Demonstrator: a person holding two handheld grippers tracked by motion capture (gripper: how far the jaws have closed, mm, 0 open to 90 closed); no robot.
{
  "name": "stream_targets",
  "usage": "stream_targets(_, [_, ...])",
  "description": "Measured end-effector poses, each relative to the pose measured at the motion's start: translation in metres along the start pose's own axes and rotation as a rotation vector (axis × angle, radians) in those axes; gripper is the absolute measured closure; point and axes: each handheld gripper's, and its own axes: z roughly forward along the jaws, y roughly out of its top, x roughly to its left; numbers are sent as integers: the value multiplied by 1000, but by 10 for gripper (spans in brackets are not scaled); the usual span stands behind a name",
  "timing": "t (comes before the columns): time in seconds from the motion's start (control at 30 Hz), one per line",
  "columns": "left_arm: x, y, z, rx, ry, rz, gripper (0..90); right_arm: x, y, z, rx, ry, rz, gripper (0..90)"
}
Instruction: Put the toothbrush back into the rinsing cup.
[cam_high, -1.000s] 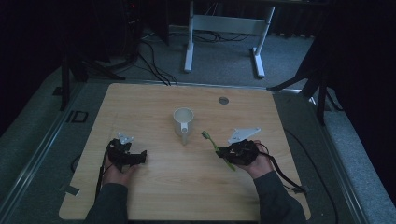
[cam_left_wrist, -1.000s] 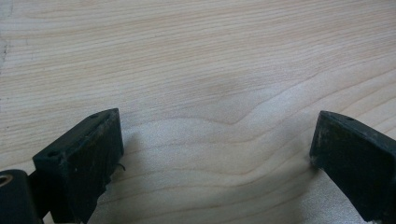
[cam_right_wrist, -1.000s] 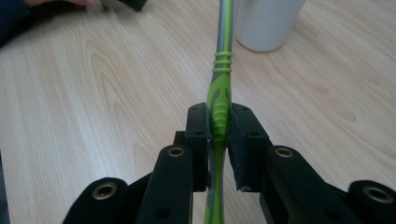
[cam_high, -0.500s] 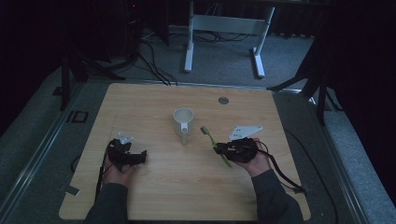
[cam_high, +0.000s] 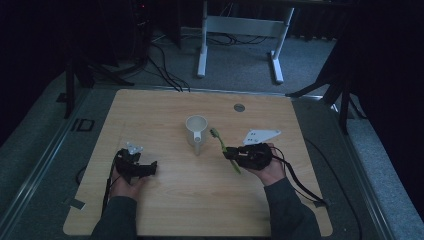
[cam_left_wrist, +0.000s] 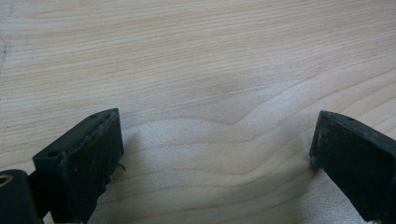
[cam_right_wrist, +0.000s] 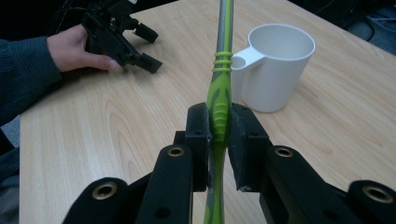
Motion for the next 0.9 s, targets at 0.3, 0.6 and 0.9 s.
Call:
stream_targets(0.3, [0, 0, 0, -2, -2, 1, 35, 4, 15, 5, -28, 1, -24, 784])
stream_targets(0.6, [-1, 0, 0, -5, -2, -1, 35, 2, 24, 14, -59, -3, -36, 784])
stream_targets(0.9, [-1, 0, 0, -4, -2, 0, 35, -4, 35, 18, -111, -5, -35, 784])
